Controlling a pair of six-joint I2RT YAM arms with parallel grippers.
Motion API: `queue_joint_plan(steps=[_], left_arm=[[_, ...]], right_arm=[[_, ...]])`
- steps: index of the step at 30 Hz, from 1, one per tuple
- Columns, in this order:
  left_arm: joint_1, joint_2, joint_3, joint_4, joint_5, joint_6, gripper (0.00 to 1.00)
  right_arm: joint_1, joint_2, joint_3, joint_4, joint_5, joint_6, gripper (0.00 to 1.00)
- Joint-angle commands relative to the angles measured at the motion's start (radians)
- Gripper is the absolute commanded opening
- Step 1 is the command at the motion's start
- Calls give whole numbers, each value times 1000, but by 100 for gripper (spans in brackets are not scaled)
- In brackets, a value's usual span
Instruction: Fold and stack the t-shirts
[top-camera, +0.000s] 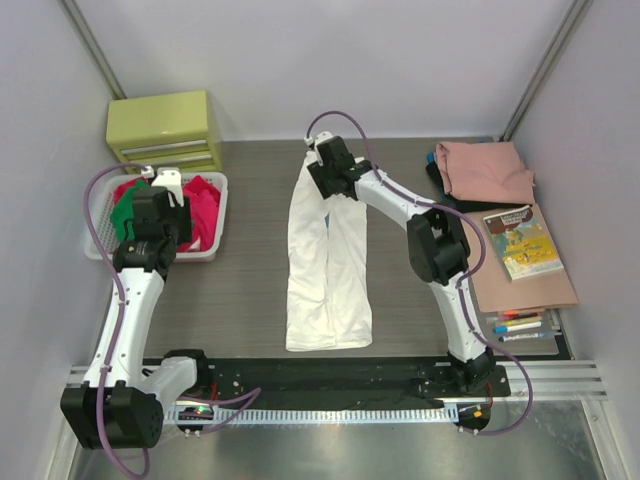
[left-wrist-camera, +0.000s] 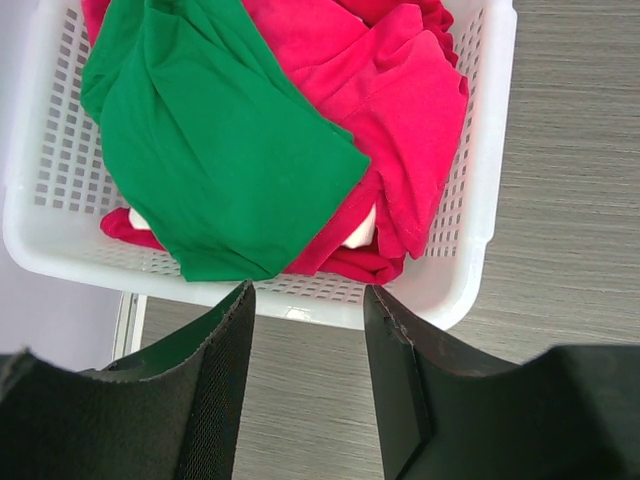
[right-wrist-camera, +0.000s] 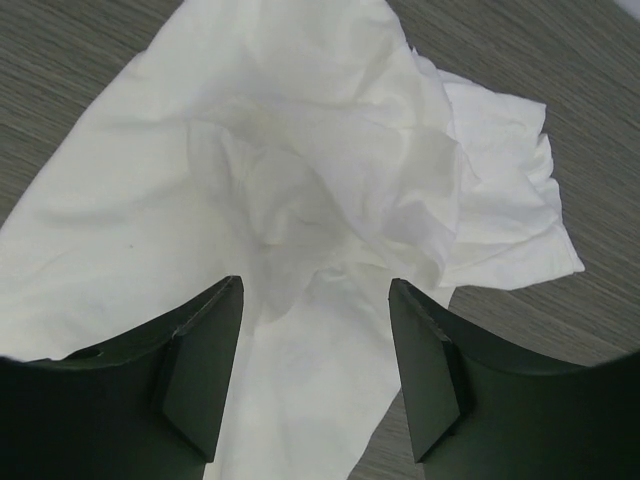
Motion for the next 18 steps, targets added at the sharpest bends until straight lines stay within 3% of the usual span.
queue_joint_plan(steps=[1, 18], left_arm=[[4, -9, -4, 17, 3, 5, 49], [3, 1, -21, 26, -5, 25, 50]], right_arm=[[7, 30, 121, 6, 5, -7, 65], [47, 209, 314, -35, -9, 0, 66]])
